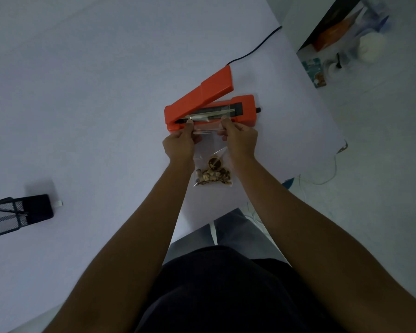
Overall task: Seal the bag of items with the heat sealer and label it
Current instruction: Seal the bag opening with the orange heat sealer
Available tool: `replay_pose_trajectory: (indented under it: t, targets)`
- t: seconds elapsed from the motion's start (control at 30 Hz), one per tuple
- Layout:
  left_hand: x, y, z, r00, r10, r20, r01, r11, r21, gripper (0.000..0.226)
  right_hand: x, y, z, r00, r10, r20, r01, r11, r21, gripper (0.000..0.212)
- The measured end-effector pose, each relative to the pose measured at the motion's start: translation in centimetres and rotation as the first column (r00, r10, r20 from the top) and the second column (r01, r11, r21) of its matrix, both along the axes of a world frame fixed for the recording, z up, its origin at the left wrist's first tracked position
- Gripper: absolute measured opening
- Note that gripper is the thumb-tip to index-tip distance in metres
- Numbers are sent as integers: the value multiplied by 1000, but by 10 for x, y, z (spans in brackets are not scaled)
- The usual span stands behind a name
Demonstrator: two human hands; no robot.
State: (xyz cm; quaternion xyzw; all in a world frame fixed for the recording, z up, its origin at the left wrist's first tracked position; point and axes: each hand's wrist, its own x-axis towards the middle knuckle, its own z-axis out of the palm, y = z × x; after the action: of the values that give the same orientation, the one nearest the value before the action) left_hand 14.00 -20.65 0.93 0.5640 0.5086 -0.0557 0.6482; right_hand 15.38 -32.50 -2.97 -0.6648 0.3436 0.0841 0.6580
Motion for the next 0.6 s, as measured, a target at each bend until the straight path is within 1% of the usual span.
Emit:
replay_pose_trajectory:
  t: [0.13, 0.23, 0.27, 0.33, 0.37, 0.4, 0.43, 0.5, 0.6]
  targets:
    - [0, -1, 0, 1000, 5, 1, -5, 1000, 14, 17, 0, -3, 1, 998, 57, 5, -57, 998, -11, 19]
    - [0, 0, -1, 1000, 3, -5, -3, 1000, 17, 17, -2, -11, 5, 996, 90, -17, -91, 993, -71, 27]
    - [0, 0, -2, 1000, 2, -3, -1, 1000, 15, 18, -3, -16, 7, 994, 111, -25, -113, 985, -129, 31]
    - [0, 0, -3, 1000, 5, 2, -5, 1000, 10, 18, -5, -28, 13, 986, 166, -12, -161, 936, -313, 40]
    - [0, 0, -3, 1000, 9, 2, -9, 1000, 7, 18, -6, -34, 17, 984, 175, 20, -152, 904, -399, 42]
    - [0, -1, -4, 1000, 12, -1, -12, 1000, 5, 18, -6, -39, 23, 983, 167, 71, -118, 885, -451, 42]
    - [0, -1, -4, 1000, 15, -4, -15, 1000, 4, 17, -5, -42, 32, 980, 155, 128, -79, 882, -464, 40]
    - [1, -1, -4, 1000, 19, -8, -19, 1000, 6, 16, -2, -44, 56, 955, 166, 248, -50, 908, -417, 35]
    - [1, -1, -4, 1000, 22, -14, -22, 1000, 10, 16, 6, -36, 93, 887, 242, 393, -114, 940, -321, 28]
